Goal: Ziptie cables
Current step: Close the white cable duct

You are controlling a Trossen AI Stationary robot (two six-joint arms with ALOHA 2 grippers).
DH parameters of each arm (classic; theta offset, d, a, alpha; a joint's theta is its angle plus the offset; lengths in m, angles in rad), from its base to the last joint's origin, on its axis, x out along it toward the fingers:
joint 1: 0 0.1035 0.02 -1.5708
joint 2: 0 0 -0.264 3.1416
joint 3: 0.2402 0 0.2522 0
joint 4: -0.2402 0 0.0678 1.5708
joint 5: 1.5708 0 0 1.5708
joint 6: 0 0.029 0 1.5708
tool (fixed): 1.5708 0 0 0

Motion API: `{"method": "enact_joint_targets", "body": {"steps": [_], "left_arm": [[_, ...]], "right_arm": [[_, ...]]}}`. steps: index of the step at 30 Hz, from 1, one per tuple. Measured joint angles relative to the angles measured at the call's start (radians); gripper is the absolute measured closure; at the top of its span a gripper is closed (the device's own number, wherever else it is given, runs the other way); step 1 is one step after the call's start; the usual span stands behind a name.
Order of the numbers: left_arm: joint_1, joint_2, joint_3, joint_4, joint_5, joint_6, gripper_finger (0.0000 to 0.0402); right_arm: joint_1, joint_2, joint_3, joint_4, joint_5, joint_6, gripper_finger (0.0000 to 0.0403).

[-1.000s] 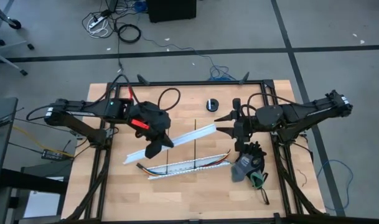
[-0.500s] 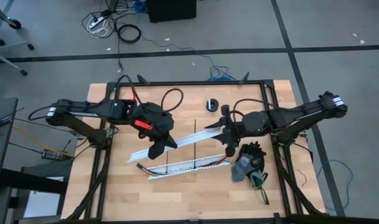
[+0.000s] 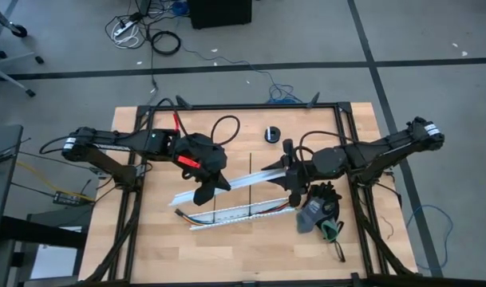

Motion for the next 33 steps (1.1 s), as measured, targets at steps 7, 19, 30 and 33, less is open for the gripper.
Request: {"method": "enact_joint_targets", "body": {"steps": [7, 19, 30, 33], "left_arm": [[0.000, 0.000, 0.000, 0.003, -0.004, 0.019, 0.0401], [0.002, -0.008, 0.000, 0.020, -0.085, 0.018, 0.0378], [0.009, -0.070, 0.000, -0.089, -0.142, 0.027, 0.0295], [0.002, -0.096, 0.000, -0.144, -0.173, 0.040, 0.0285]], "right_arm": [[0.019, 0.000, 0.000, 0.025, -0.004, 0.001, 0.0334], [0.012, -0.051, 0.000, -0.131, 0.000, 0.166, 0.0401], [0.002, -0.218, 0.000, -0.454, 0.036, 0.460, 0.0402], [-0.008, -0.266, 0.000, -0.535, 0.043, 0.573, 0.0402]]}}
